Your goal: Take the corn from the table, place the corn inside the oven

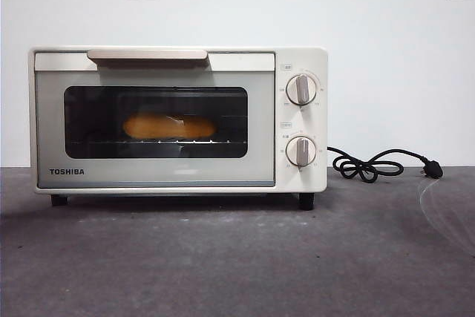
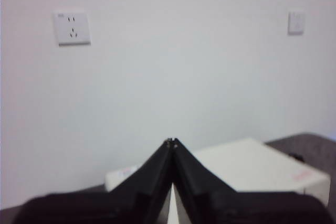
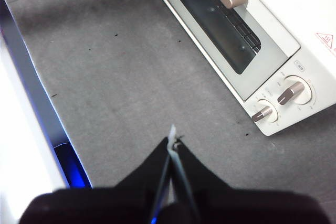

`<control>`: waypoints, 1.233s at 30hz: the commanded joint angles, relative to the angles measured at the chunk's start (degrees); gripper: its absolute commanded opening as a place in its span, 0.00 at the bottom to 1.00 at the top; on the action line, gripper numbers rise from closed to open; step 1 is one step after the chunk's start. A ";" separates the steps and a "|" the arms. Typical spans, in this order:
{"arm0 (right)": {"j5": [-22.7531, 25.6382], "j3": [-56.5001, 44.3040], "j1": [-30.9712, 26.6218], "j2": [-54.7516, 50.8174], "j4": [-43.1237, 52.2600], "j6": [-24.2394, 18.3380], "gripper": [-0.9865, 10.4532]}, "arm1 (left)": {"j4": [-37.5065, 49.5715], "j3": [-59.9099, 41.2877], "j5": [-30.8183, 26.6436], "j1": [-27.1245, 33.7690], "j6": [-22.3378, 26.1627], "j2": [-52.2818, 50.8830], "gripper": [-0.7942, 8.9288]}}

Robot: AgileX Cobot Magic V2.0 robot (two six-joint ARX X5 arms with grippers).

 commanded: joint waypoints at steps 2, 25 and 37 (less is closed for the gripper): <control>0.02 -0.02 -0.02 0.13 0.22 -0.24 0.07 | 4.26 -9.31 -0.02 -0.13 2.62 -5.20 0.08; 0.02 -0.02 -0.02 0.13 0.20 -0.24 0.07 | 2.23 -43.10 -10.84 -0.28 2.32 -25.88 0.08; 0.02 -0.02 -0.02 0.13 0.20 -0.24 0.07 | -2.54 -43.08 -12.41 -0.31 2.10 -25.88 0.08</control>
